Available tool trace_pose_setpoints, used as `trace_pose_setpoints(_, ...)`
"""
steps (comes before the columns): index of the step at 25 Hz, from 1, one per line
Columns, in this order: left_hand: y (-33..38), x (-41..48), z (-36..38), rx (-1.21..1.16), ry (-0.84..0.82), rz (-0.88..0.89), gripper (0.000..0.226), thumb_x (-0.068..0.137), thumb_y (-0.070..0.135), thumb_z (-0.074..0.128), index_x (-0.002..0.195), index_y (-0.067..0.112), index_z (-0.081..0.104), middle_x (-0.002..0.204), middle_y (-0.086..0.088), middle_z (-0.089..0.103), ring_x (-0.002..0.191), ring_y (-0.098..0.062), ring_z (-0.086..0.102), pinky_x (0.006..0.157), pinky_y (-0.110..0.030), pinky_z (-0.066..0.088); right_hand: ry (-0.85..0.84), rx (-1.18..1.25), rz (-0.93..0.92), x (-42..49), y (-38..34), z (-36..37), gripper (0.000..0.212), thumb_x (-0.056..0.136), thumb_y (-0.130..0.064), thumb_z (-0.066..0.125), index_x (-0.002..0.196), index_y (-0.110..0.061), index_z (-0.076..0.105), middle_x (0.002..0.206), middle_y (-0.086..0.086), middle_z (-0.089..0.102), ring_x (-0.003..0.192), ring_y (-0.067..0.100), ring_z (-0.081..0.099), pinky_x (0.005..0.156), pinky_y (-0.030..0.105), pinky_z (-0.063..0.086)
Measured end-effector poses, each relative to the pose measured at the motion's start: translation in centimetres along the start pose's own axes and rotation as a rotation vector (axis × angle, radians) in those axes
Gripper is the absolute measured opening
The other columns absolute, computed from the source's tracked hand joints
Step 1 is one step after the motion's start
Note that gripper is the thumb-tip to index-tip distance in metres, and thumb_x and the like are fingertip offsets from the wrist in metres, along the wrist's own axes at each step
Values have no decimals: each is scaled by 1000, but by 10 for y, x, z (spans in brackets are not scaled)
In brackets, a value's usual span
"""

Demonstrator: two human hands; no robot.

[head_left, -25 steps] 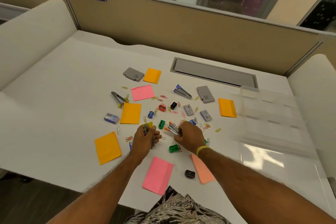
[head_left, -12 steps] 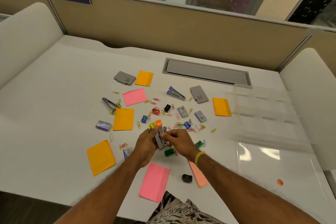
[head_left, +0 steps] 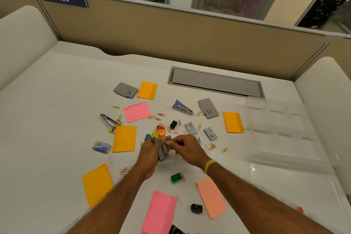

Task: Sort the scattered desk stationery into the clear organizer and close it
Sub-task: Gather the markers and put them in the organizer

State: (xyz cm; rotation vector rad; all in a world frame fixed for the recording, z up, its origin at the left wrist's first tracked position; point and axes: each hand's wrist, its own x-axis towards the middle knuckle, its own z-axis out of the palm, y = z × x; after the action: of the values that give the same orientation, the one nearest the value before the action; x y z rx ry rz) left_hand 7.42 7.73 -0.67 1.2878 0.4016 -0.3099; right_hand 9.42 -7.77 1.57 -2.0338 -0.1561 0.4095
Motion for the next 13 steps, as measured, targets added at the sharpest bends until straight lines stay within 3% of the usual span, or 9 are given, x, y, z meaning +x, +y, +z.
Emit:
trace_pose_setpoints(3, 3, 3, -4, -93, 23, 15, 32, 97, 20, 51, 124, 6, 59, 118, -8, 68, 108, -23, 66, 98, -42, 50, 204, -58, 6, 25, -5, -18, 17, 89, -29, 65, 91, -14, 73, 80, -3, 69, 72, 10, 62, 72, 29, 53)
trace_pose_setpoints(6, 3, 7, -10, -86, 31, 27, 35, 98, 18, 49, 128, 1, 56, 122, -9, 66, 110, -21, 65, 95, -36, 52, 374, -304, 41, 63, 2, -43, 23, 87, -24, 66, 108, -15, 64, 98, -1, 62, 90, 14, 58, 85, 32, 52)
trace_pose_setpoints(10, 2, 21, -12, -114, 58, 5, 33, 98, 18, 48, 127, 5, 57, 121, -8, 67, 111, -22, 65, 88, -28, 55, 246, -679, 153, 110, 19, -61, 45, 85, -31, 64, 126, -17, 53, 121, 5, 53, 113, 25, 50, 97, 41, 44)
trace_pose_setpoints(13, 0, 27, -13, -135, 67, -9, 33, 98, 20, 49, 128, 8, 57, 121, -6, 67, 111, -21, 65, 92, -32, 53, 170, -801, 134, 125, 28, -61, 33, 90, -34, 58, 118, -18, 58, 115, 7, 57, 107, 25, 52, 93, 39, 44)
